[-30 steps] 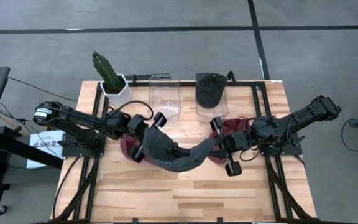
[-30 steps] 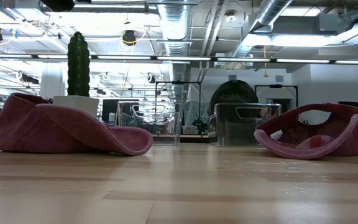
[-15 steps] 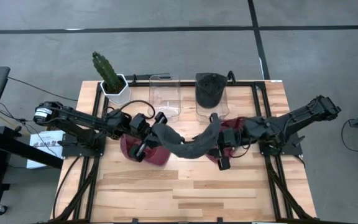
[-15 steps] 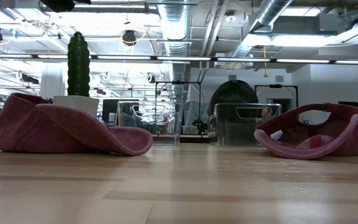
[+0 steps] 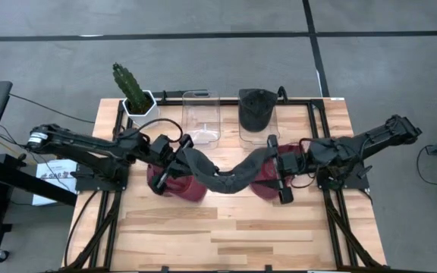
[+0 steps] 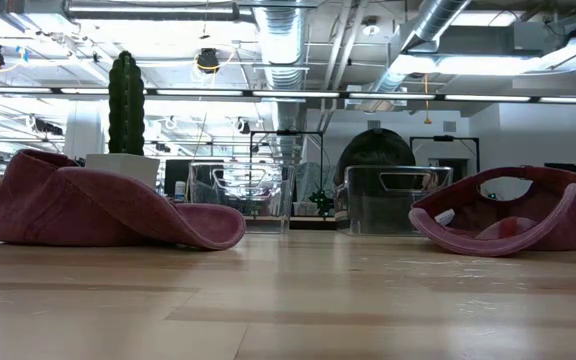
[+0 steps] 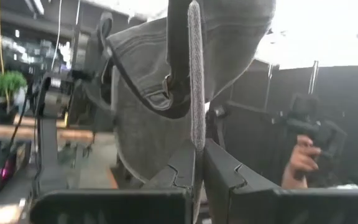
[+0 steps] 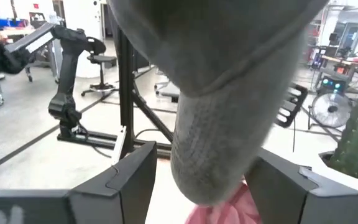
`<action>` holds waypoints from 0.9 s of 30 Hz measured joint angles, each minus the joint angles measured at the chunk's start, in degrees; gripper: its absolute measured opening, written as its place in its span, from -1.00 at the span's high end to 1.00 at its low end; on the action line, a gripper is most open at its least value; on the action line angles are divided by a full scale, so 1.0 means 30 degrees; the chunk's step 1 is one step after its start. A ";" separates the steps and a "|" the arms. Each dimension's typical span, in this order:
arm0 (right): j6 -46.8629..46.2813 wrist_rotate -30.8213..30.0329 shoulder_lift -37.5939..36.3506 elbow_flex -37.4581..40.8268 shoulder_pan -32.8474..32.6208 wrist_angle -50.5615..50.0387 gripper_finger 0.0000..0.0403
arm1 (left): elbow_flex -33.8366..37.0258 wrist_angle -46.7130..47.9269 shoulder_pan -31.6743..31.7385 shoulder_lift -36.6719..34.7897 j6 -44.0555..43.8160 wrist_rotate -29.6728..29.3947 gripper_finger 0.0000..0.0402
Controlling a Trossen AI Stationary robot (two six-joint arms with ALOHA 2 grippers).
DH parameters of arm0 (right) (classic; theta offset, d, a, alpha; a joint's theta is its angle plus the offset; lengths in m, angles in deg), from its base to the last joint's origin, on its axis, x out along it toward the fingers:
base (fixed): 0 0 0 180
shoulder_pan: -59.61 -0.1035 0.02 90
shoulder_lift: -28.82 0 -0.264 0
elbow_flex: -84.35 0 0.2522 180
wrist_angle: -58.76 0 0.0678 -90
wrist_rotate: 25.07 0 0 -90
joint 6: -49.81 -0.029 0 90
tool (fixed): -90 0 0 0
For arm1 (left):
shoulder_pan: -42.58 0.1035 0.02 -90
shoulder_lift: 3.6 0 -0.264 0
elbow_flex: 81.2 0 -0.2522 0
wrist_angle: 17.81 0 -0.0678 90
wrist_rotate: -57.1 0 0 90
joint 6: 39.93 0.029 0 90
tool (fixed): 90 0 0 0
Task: Pick & Place hat
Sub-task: Put the black cap into the transparent bin
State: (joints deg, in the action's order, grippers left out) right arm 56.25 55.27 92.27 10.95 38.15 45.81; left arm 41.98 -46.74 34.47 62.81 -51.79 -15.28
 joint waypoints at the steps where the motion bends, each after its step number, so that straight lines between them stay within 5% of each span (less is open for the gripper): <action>1: -0.0006 -0.0073 -0.0220 0.0000 -0.0096 -0.0341 -0.08 | -0.0002 0.0698 -0.0097 -0.0273 0.0007 -0.0011 0.94; 13: -0.0656 -0.1945 -0.2151 0.0000 -0.1564 -0.3913 0.00 | 0.0018 0.7253 -0.1387 -0.0926 0.0874 -0.2577 0.94; 27: -0.0495 -0.1912 -0.2101 -0.0007 -0.3096 -0.5271 -0.01 | 0.0031 0.8237 -0.1460 -0.0538 0.0307 -0.2673 0.94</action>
State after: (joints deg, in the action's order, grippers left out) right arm 54.76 49.53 85.97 10.93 28.86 29.99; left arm 42.08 -22.02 30.09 61.20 -50.87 -23.30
